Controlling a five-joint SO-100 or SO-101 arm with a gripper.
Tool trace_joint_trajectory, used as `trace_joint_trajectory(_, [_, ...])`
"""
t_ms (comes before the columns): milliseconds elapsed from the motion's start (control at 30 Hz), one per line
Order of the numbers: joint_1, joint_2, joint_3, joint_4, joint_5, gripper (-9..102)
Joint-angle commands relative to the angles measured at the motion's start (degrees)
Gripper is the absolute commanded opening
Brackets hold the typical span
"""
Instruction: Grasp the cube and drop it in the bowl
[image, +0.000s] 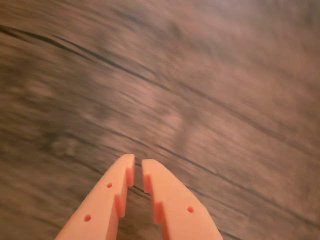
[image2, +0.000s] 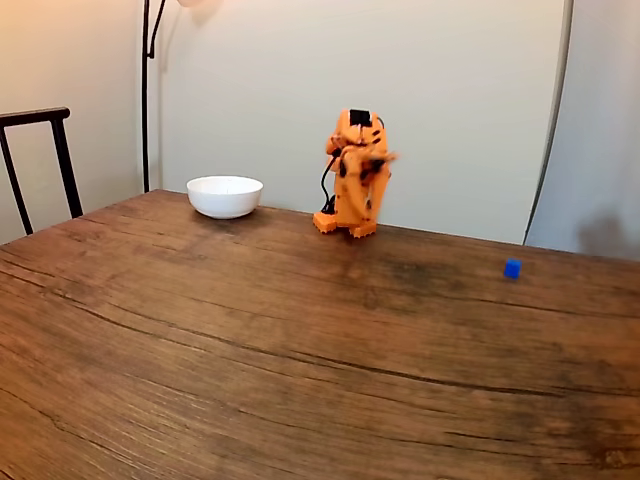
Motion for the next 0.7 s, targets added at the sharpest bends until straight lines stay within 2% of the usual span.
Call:
trace_joint_trajectory(0, [-8.0,-0.53,-4.04,0.18,0.26,0])
trace_joint_trajectory(233, [-20.83,-0.53,-10.28,-0.35,-0.35,0])
trace_joint_trajectory(667, [-28.56,-1.23,-18.63,-0.79,-0.44,0])
